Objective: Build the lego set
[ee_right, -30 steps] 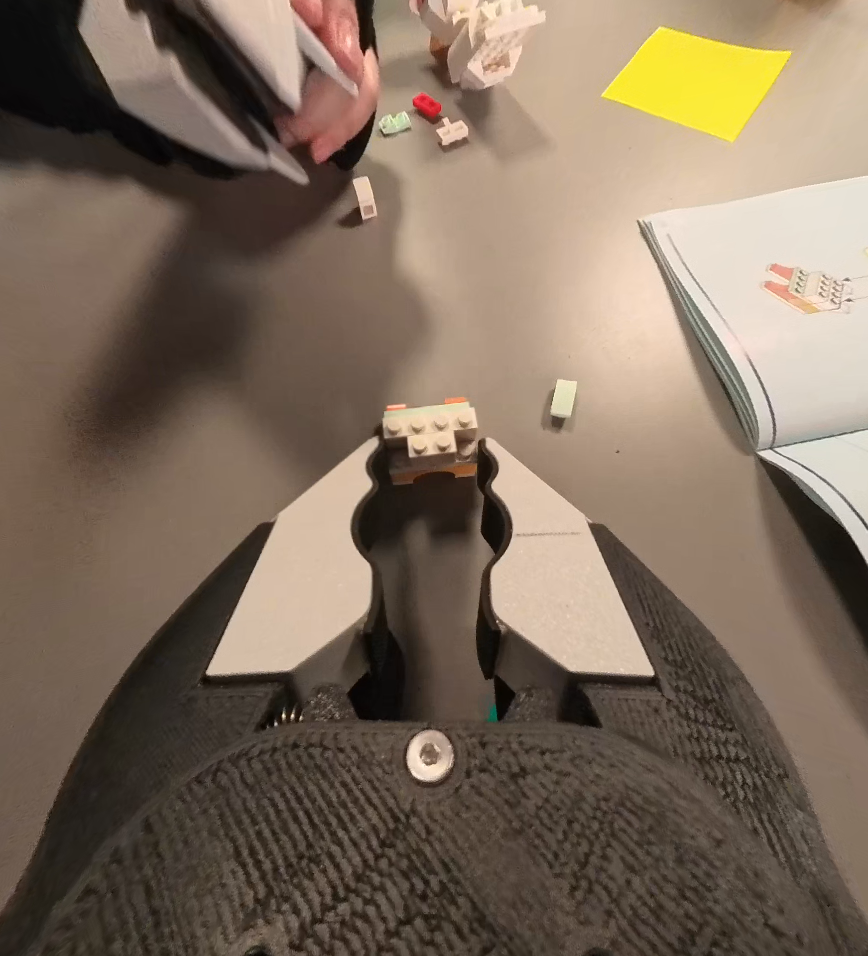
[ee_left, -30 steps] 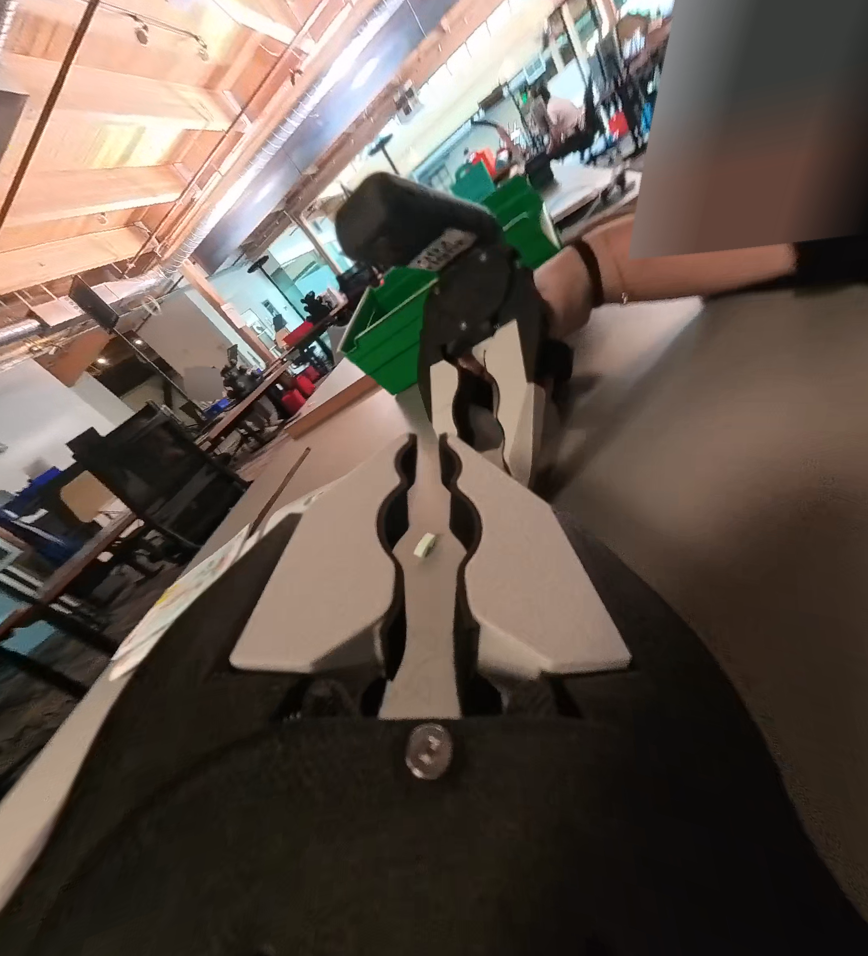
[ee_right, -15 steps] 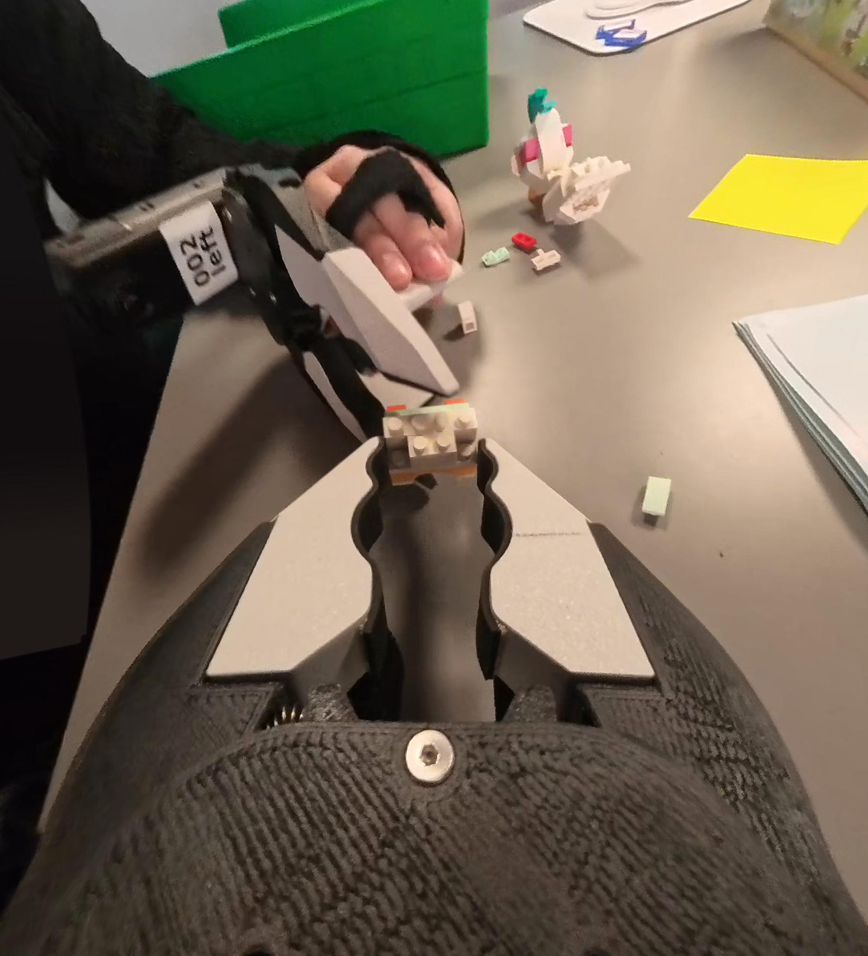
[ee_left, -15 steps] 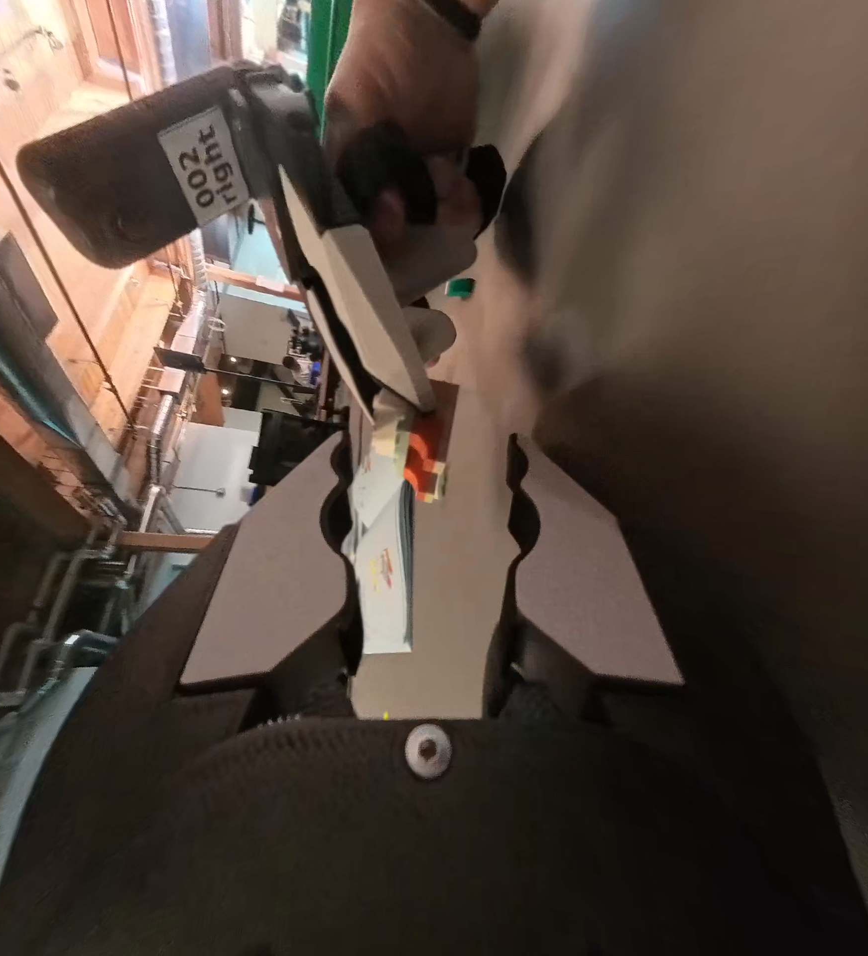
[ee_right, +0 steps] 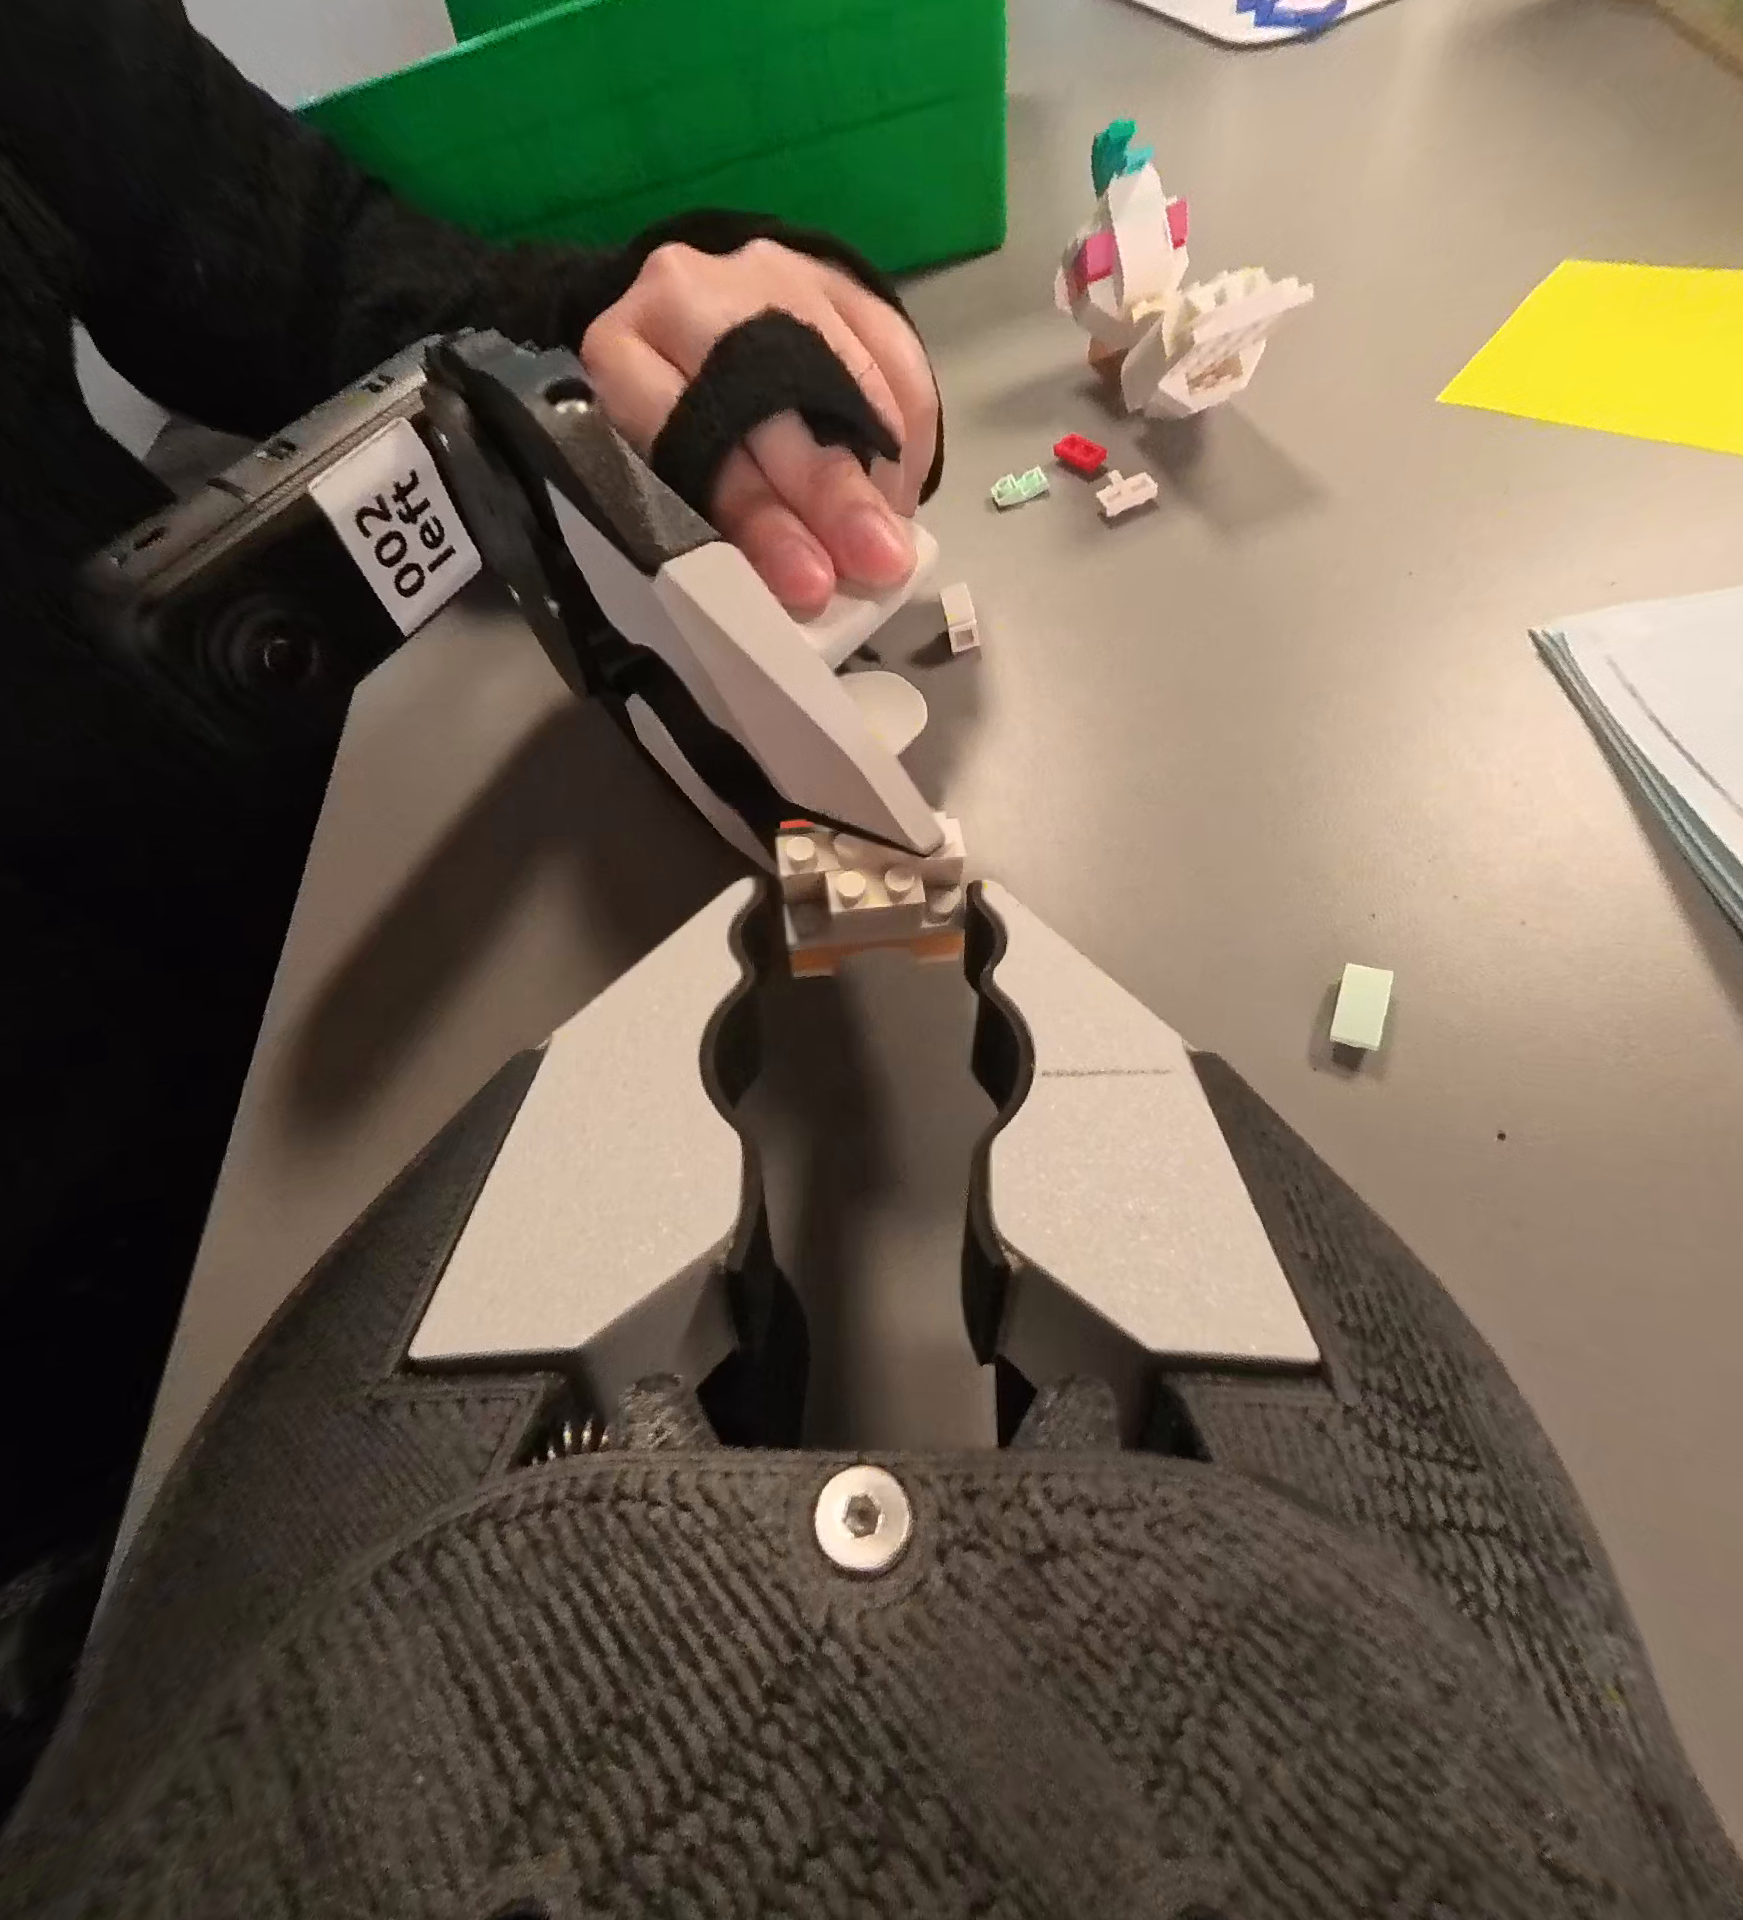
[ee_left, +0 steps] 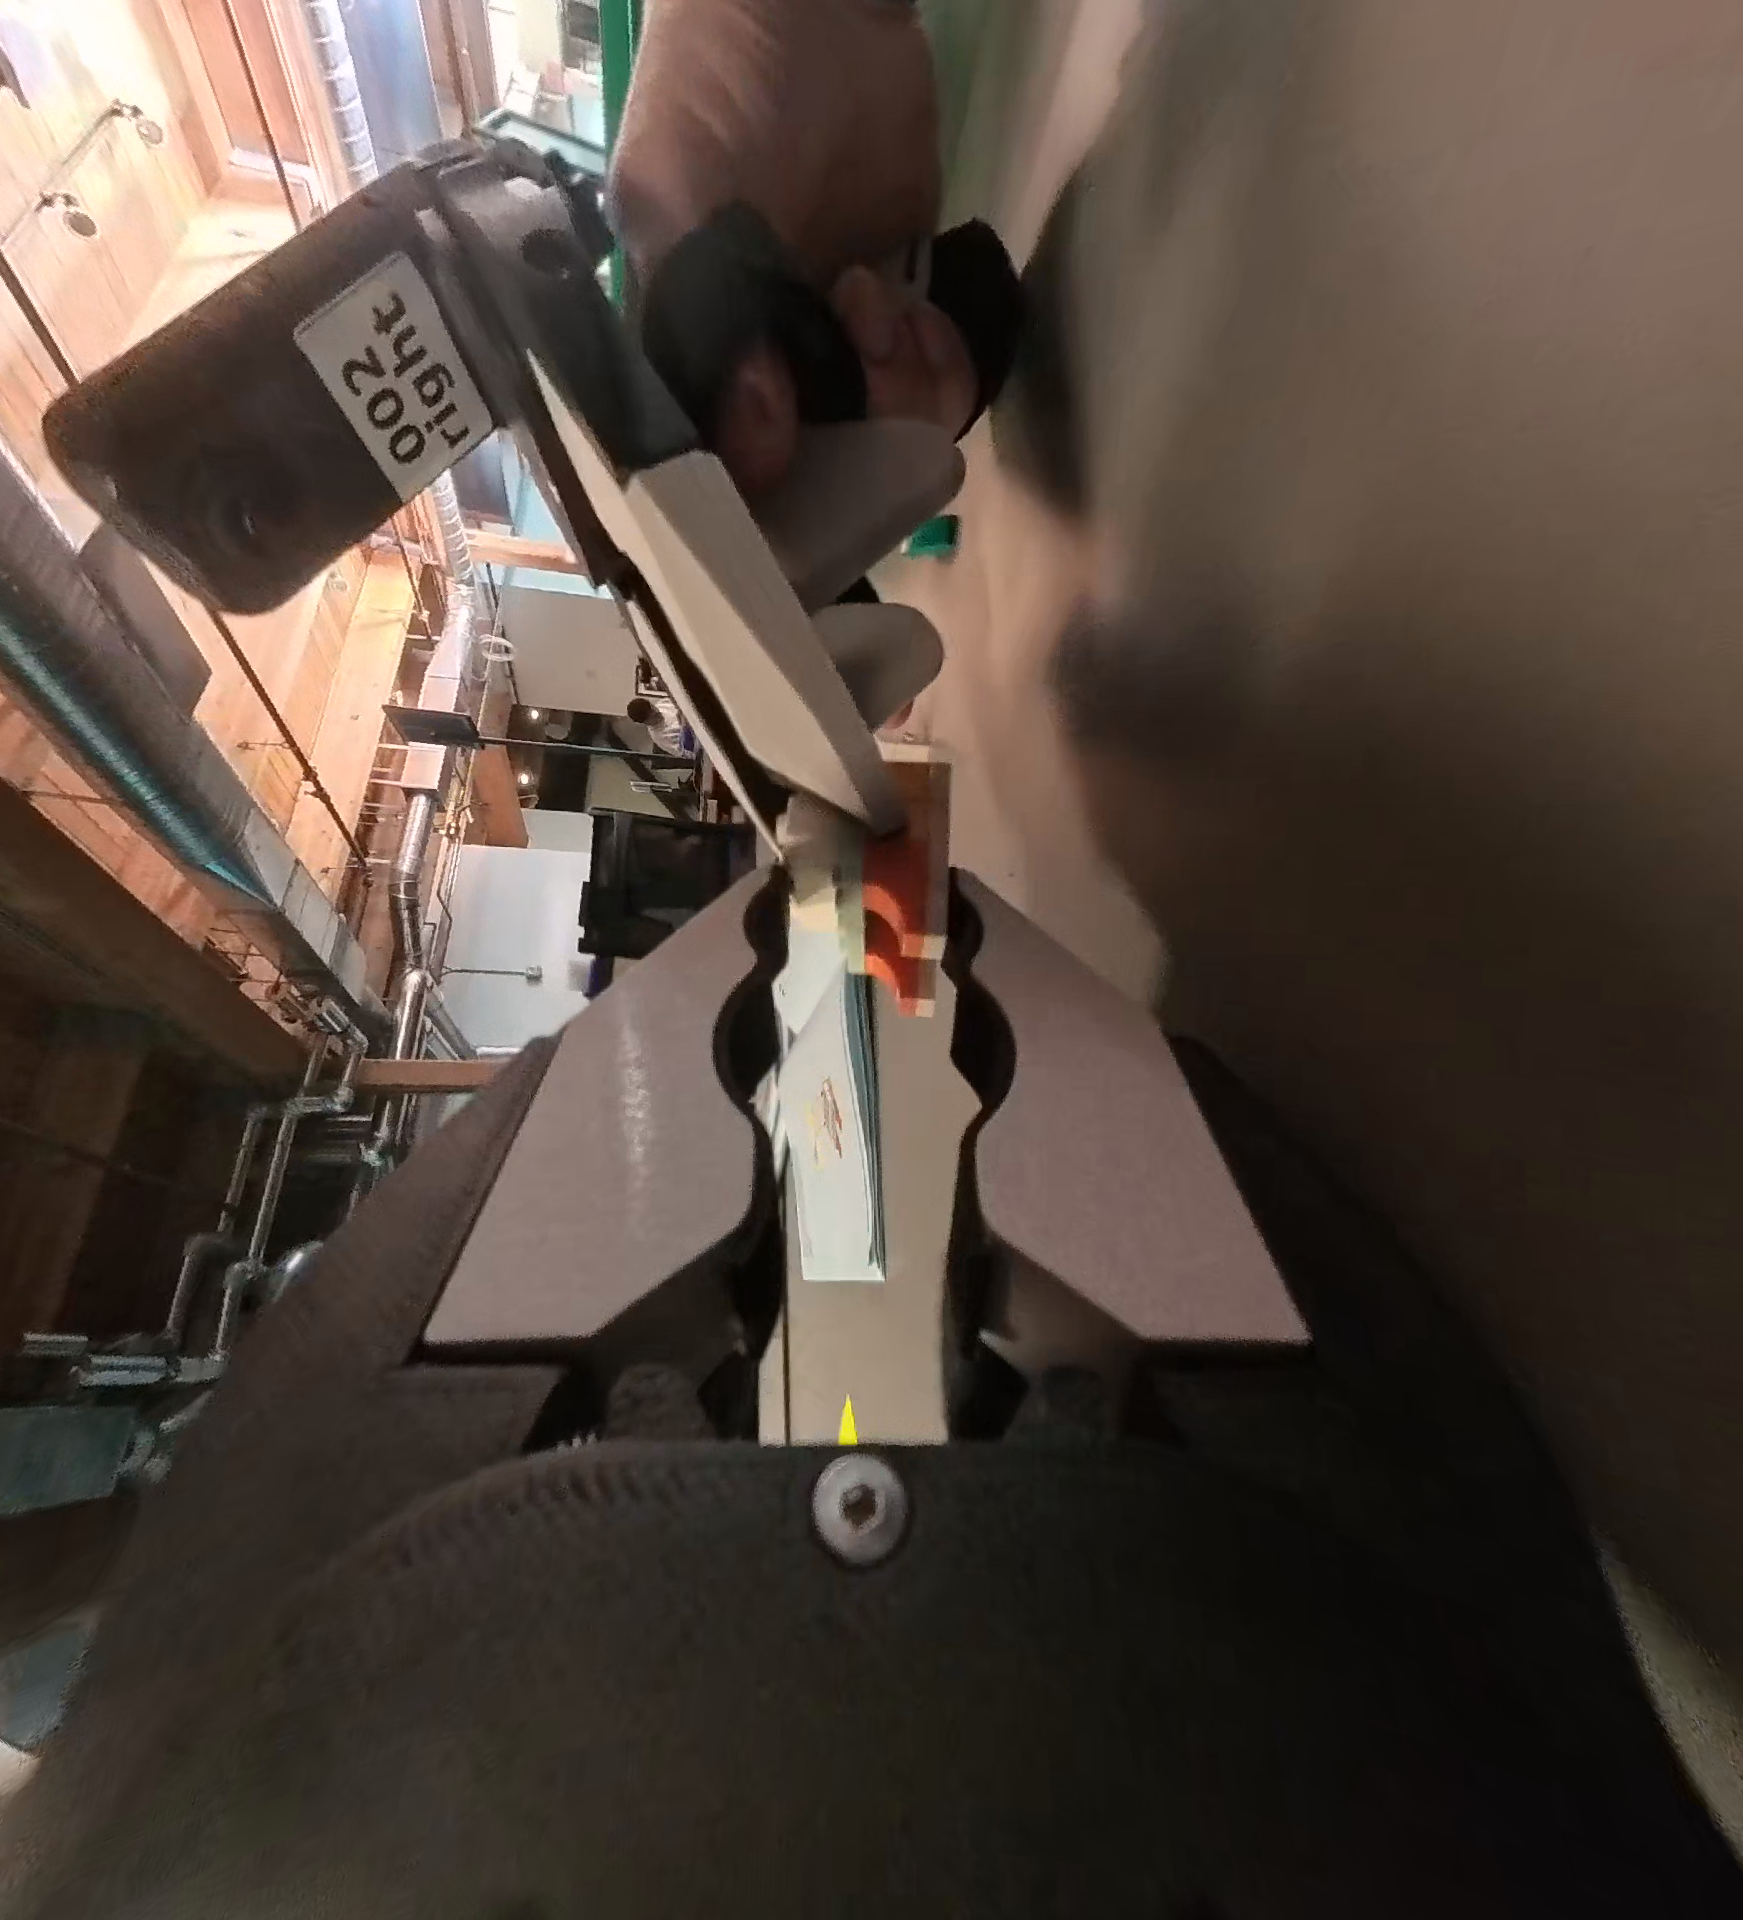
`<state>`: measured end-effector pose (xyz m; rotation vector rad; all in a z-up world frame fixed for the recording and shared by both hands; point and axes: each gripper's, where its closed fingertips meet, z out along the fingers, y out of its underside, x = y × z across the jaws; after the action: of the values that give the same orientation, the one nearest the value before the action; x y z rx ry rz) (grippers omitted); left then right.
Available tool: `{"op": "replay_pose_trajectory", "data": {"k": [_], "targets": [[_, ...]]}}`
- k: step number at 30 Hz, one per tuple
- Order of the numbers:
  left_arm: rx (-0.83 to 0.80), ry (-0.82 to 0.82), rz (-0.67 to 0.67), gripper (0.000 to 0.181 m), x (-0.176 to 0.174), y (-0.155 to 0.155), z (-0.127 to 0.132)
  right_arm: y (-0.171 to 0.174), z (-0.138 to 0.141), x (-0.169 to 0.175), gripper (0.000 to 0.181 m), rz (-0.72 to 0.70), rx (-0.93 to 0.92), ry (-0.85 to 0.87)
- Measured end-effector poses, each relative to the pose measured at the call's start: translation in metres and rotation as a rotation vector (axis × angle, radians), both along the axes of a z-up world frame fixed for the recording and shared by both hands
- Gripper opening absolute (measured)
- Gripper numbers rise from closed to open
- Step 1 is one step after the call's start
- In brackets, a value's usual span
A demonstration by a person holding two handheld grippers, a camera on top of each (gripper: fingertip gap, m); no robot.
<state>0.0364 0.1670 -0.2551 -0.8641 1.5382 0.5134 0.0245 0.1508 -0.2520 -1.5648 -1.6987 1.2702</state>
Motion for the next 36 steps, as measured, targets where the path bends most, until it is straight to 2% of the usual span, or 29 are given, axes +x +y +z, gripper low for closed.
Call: {"op": "replay_pose_trajectory", "data": {"k": [3, 6, 11, 23, 29, 36], "targets": [[-0.003, -0.028, 0.044, 0.029, -0.006, 0.007, 0.004, 0.008, 0.009, 0.006, 0.041, -0.039, 0.038, 0.044], [-0.016, -0.096, 0.087, 0.028, -0.013, 0.014, 0.013, 0.029, 0.017, 0.02, 0.039, -0.143, 0.089, 0.087], [-0.051, -0.191, 0.131, 0.028, -0.024, 0.022, 0.022, 0.067, 0.01, 0.052, 0.032, -0.319, 0.162, 0.042], [-0.056, -0.166, 0.118, 0.028, -0.021, 0.02, 0.017, 0.083, -0.019, 0.061, 0.031, -0.404, 0.183, -0.128], [-0.054, -0.153, 0.117, 0.028, -0.02, 0.02, 0.016, 0.094, -0.023, 0.062, 0.019, -0.476, 0.157, -0.162], [-0.049, -0.144, 0.115, 0.028, -0.019, 0.019, 0.015, 0.093, -0.025, 0.058, 0.011, -0.467, 0.139, -0.168]]}}
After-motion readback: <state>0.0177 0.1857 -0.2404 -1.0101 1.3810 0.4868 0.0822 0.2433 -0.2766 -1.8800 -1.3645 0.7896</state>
